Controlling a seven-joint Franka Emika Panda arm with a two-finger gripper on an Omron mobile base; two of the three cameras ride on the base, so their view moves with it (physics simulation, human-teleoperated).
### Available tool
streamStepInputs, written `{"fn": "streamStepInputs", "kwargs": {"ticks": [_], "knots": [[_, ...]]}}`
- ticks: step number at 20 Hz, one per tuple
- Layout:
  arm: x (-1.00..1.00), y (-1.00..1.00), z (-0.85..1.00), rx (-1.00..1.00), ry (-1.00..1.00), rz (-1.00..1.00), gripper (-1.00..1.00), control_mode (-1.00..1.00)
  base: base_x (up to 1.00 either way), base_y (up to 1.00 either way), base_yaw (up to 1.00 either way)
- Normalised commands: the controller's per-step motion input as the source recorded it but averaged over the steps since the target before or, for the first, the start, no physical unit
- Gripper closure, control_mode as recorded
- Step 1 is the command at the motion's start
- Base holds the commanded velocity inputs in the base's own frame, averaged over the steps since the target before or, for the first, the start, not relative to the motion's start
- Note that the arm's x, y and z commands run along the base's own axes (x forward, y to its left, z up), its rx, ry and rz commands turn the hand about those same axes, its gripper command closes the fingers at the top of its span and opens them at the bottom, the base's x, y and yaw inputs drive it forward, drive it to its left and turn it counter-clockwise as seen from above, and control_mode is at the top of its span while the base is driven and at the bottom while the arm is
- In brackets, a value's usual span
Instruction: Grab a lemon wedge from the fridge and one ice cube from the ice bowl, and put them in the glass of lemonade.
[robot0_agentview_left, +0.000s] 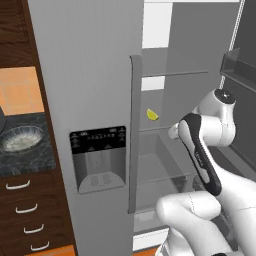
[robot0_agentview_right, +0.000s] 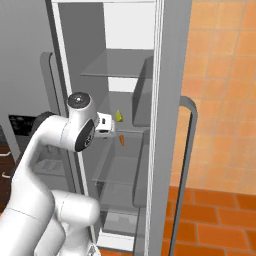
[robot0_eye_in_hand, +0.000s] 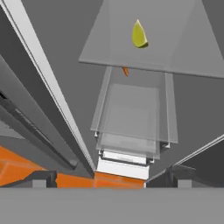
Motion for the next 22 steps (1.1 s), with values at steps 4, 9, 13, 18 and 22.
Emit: {"fn": "streamStepInputs", "kwargs": {"ticks": [4, 9, 13, 18, 22], "knots": [[0.56, -0.03, -0.12, 0.0, 0.0, 0.02, -1.0, -1.0, 0.0, 0.0, 0.0], [0.68, -0.04, -0.16, 0.0, 0.0, 0.05, -1.0, -1.0, 0.0, 0.0, 0.0], [0.73, -0.19, -0.17, 0.0, 0.0, 0.09, -1.0, -1.0, 0.0, 0.0, 0.0], [0.7, -0.05, -0.12, 0.0, 0.0, 0.05, -1.0, -1.0, 0.0, 0.0, 0.0], [0.72, 0.0, -0.12, 0.0, 0.0, 0.0, -1.0, -1.0, 0.0, 0.0, 0.0]]}}
